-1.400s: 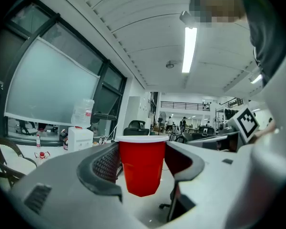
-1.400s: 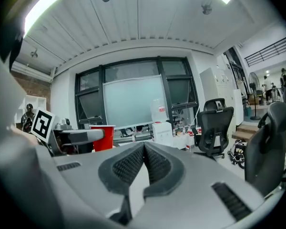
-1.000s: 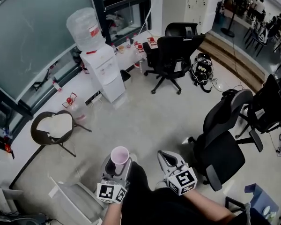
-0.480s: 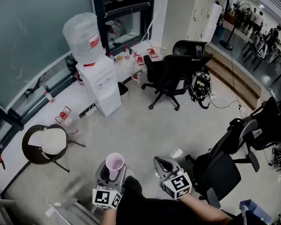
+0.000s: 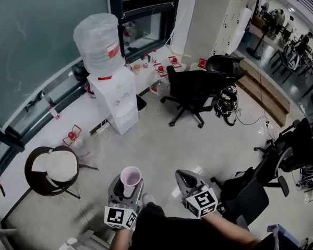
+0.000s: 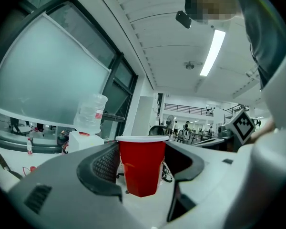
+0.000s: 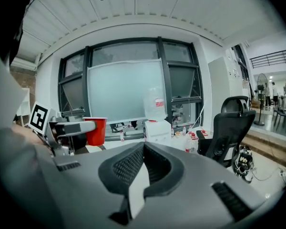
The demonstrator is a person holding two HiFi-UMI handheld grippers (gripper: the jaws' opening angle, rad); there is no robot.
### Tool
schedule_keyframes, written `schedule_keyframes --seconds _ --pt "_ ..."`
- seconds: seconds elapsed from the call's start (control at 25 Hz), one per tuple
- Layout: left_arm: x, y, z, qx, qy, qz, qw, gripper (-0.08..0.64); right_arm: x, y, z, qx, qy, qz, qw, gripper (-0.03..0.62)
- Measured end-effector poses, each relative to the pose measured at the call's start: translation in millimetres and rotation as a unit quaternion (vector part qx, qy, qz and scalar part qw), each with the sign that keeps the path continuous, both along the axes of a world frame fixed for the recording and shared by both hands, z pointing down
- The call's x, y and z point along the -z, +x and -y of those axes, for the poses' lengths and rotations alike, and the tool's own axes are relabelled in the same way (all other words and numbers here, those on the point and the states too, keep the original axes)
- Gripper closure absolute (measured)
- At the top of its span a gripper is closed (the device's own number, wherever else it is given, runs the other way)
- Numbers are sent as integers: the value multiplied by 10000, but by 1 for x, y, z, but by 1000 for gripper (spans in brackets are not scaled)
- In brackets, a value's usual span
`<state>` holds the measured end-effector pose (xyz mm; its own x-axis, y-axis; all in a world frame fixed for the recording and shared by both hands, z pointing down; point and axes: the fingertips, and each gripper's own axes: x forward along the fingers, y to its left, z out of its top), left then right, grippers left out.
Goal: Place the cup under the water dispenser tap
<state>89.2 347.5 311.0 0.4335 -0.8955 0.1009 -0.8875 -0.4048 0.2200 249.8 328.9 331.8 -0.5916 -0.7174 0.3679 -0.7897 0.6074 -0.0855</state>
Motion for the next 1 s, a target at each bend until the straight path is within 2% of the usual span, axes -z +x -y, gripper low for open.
schedule_keyframes --seconds 0.2,0.4,0.72,1.0 --pt "-8 -34 29 -143 17 9 9999 275 -6 -29 29 -147 -33 -83 9999 594" --pt "-15 -64 40 -80 10 -8 10000 275 -13 -48 42 -201 -70 -213 9995 594" --pt "-26 -85 37 13 12 -149 9999 275 -19 -66 46 -103 -153 -418 9990 594" --pt "-41 -98 34 300 -64 -246 9992 275 -25 -92 57 151 -169 -261 9994 594"
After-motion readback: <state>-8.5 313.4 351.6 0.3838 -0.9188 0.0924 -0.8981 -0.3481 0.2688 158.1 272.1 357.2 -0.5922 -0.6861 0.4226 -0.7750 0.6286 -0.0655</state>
